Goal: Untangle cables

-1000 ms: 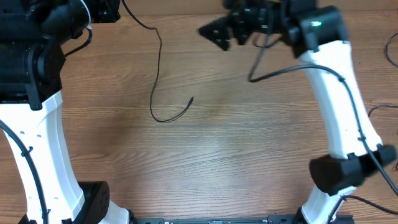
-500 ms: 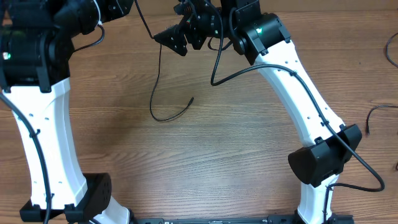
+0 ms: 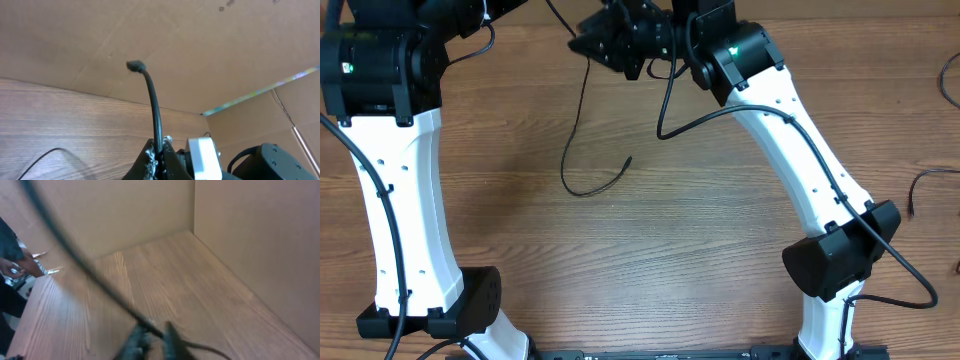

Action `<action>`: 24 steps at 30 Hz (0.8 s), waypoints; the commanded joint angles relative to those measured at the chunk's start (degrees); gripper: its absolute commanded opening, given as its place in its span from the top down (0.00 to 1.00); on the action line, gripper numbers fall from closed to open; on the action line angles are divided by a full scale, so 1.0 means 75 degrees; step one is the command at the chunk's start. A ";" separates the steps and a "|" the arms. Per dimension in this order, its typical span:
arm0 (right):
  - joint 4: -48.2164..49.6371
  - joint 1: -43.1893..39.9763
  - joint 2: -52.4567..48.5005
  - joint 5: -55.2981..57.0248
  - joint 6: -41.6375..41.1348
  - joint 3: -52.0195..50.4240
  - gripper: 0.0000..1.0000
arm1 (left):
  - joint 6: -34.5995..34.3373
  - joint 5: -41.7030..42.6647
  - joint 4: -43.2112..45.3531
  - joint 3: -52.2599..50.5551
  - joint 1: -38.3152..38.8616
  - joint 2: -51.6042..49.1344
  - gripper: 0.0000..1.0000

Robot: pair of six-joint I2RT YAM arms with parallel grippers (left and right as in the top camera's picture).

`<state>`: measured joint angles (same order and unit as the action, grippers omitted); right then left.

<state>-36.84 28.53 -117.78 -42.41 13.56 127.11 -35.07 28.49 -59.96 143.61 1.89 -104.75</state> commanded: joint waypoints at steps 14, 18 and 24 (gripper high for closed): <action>-0.0338 -0.0705 -0.0003 -0.0262 0.0254 0.0044 0.03 | -0.0796 0.0128 0.0289 0.0035 0.0102 -0.0012 0.96; -0.0233 -0.0592 -0.0003 -0.1090 0.0714 0.0044 0.02 | -0.0901 -0.0268 0.0184 0.0032 0.0119 -0.0012 0.96; 0.0169 -0.0233 -0.0003 -0.1218 0.0714 0.0044 0.04 | -0.1177 -0.0898 0.0297 0.0032 0.0737 -0.0012 0.96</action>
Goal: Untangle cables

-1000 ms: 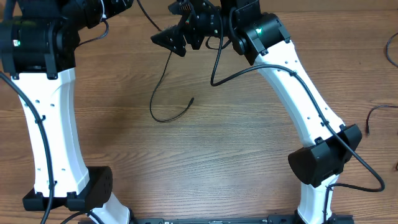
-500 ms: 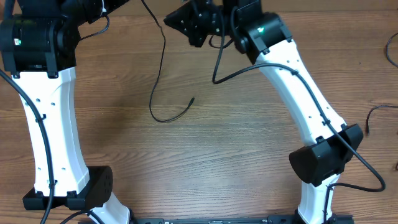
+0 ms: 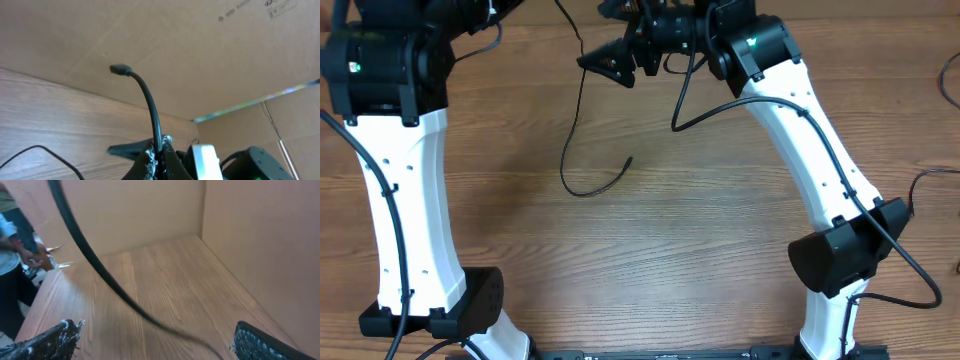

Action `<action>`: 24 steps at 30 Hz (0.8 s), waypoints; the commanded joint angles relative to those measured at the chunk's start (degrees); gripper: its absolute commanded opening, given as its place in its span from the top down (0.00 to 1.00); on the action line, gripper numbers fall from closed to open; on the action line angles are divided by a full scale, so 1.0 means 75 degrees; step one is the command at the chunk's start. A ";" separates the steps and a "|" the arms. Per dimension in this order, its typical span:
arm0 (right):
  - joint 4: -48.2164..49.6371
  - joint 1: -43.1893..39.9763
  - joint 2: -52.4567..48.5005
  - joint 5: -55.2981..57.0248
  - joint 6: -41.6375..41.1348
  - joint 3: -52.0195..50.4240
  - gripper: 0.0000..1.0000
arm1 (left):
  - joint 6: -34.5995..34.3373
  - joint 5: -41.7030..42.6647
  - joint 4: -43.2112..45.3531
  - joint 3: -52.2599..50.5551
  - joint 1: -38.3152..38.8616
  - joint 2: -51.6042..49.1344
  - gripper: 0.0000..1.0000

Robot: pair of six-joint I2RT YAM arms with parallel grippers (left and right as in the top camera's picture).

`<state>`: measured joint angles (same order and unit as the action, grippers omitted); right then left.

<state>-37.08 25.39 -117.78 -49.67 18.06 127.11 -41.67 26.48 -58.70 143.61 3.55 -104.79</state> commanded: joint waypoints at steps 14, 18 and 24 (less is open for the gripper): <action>-0.0341 -0.0525 -0.0003 0.1355 -0.0204 0.0044 0.96 | 0.0417 -0.0522 0.0009 0.0032 0.0437 -0.0003 0.96; -0.0688 -0.1428 -0.0003 0.1364 -0.0204 0.0044 0.96 | 0.0729 -0.0216 -0.0096 0.0032 0.0009 -0.0003 0.83; -0.1058 -0.3203 -0.0003 0.1361 -0.0204 0.0044 0.96 | 0.1017 -0.0157 -0.0321 0.0032 -0.0230 -0.0003 0.27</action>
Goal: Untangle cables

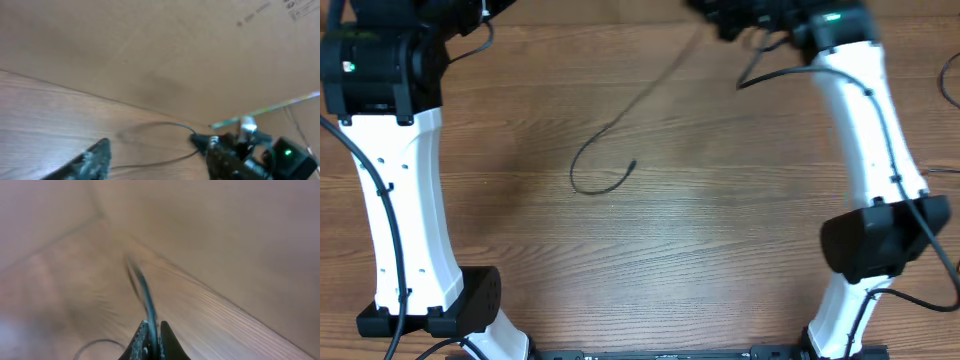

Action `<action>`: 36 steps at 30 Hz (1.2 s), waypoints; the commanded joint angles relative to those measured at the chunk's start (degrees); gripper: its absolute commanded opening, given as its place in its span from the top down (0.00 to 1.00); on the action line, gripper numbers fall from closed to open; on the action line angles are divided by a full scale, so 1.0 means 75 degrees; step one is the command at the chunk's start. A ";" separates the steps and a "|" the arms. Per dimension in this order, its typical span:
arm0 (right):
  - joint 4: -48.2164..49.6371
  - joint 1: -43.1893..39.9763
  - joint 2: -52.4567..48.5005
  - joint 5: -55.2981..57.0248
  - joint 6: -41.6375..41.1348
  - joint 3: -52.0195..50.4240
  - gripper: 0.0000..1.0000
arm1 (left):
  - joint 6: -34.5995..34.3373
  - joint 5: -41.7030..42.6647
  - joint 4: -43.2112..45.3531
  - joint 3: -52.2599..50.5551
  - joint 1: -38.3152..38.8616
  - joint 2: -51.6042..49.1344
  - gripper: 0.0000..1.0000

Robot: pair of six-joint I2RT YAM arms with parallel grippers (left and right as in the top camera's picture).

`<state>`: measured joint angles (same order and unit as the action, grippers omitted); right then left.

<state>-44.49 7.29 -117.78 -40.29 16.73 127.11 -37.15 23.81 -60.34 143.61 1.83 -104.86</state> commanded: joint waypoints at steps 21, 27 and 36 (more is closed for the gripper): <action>0.0764 -0.7128 -0.0003 0.0379 0.0166 0.0052 0.96 | 0.1982 0.0941 -0.1521 0.0032 0.0991 0.0003 0.47; 0.0787 -0.8737 0.0000 0.0764 -0.0332 0.0105 0.96 | 0.1923 0.0137 -0.1207 0.0032 0.1848 -0.0003 0.41; 0.1539 -0.9369 0.0032 -0.3450 -0.2122 0.0119 0.00 | 0.2014 0.0227 -0.1445 0.0032 0.2060 -0.0006 0.36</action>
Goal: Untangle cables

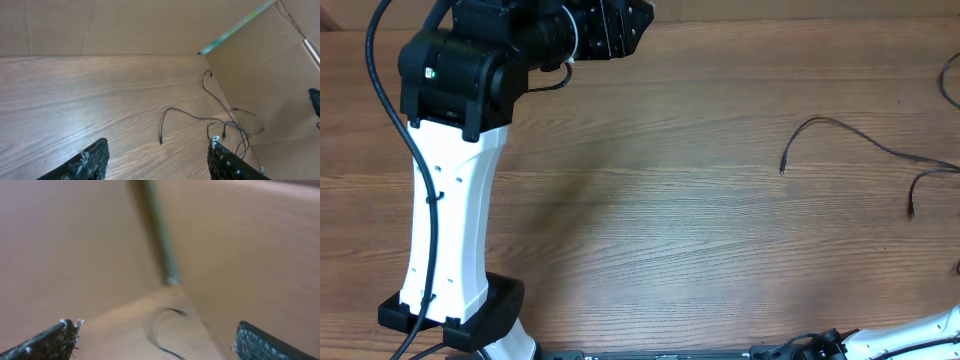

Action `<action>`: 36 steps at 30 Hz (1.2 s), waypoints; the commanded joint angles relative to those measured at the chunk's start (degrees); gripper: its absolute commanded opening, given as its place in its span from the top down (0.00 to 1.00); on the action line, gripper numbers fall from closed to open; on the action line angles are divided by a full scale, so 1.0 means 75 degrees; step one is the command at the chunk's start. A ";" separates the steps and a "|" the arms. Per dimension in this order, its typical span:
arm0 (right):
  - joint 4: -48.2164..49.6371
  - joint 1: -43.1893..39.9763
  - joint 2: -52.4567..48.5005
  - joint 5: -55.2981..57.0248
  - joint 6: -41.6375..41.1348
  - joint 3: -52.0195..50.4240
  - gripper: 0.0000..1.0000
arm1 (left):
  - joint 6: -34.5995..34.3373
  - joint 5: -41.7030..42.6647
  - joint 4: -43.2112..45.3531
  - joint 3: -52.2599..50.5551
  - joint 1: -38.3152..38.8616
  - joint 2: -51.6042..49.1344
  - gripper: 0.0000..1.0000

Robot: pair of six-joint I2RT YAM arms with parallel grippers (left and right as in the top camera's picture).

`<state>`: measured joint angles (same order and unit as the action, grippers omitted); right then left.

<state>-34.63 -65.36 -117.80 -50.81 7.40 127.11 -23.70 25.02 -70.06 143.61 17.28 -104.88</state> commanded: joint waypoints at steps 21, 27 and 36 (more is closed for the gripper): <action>-0.5607 0.5109 0.0437 0.0702 0.2815 0.0082 0.00 | 0.2130 -0.3786 -0.2116 -0.1204 0.1230 -0.0003 0.87; -0.5371 0.6846 0.0417 0.3430 0.1582 -0.0207 0.00 | 0.2127 -0.3716 -0.1594 -0.2871 0.1291 0.0020 0.92; -0.4112 0.7557 0.0393 0.5187 -0.0364 -0.2060 0.00 | 0.2314 -0.2760 -0.0446 -0.4459 0.1405 0.0551 0.93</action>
<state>-68.45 -8.25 -117.05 -17.87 11.97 117.45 -8.10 0.75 -74.08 111.31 27.42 -104.79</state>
